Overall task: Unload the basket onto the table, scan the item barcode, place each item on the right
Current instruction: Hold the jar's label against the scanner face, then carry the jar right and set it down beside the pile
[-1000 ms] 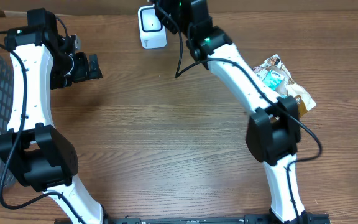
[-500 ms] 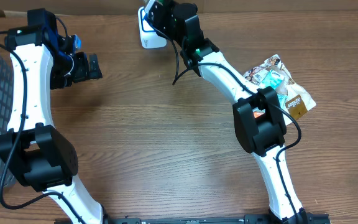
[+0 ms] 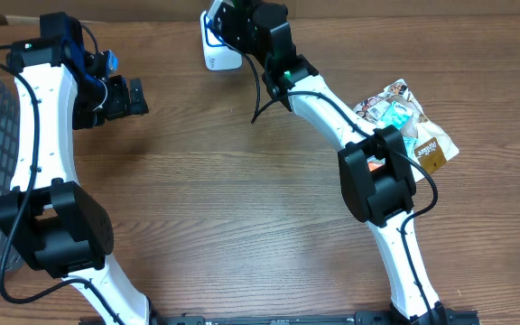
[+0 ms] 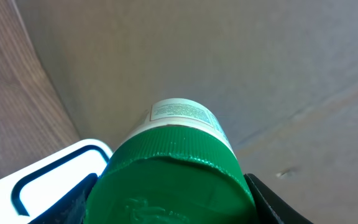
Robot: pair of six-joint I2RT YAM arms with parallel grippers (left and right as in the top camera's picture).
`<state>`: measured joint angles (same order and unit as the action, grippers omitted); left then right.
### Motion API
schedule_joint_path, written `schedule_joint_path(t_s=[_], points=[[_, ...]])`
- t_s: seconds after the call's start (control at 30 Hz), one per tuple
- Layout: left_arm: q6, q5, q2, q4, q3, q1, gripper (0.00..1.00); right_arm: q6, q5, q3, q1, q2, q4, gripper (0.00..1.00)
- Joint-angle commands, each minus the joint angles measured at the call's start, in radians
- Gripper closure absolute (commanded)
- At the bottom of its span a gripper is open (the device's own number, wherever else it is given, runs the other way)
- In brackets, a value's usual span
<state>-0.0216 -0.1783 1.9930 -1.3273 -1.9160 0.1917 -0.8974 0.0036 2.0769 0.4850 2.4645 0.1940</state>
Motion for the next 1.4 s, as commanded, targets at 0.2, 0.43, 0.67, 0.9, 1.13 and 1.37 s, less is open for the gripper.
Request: schedule_joint_path(t_s=[0.2, 0.43, 0.67, 0.9, 1.13, 1.37], points=[[0.022, 0.006, -0.025, 0.001, -0.018, -0.003, 0.01, -0.080, -0.005, 0.016, 0.000, 0.000, 0.022, 0.75], [0.022, 0.006, -0.025, 0.001, -0.018, -0.003, 0.00, -0.080, -0.005, 0.016, 0.000, 0.000, 0.023, 0.75], [0.022, 0.006, -0.025, 0.001, -0.018, -0.003, 0.00, -0.021, -0.005, 0.016, 0.006, -0.049, 0.021, 0.76], [0.022, 0.006, -0.025, 0.001, -0.018, -0.003, 0.00, 0.253, -0.050, 0.016, 0.007, -0.212, -0.156, 0.75], [0.022, 0.006, -0.025, 0.001, -0.018, -0.003, 0.01, 0.490, -0.230, 0.016, 0.002, -0.473, -0.599, 0.81], [0.022, 0.006, -0.025, 0.001, -0.018, -0.003, 0.01, 0.509, -0.230, 0.016, 0.002, -0.628, -1.064, 0.81]])
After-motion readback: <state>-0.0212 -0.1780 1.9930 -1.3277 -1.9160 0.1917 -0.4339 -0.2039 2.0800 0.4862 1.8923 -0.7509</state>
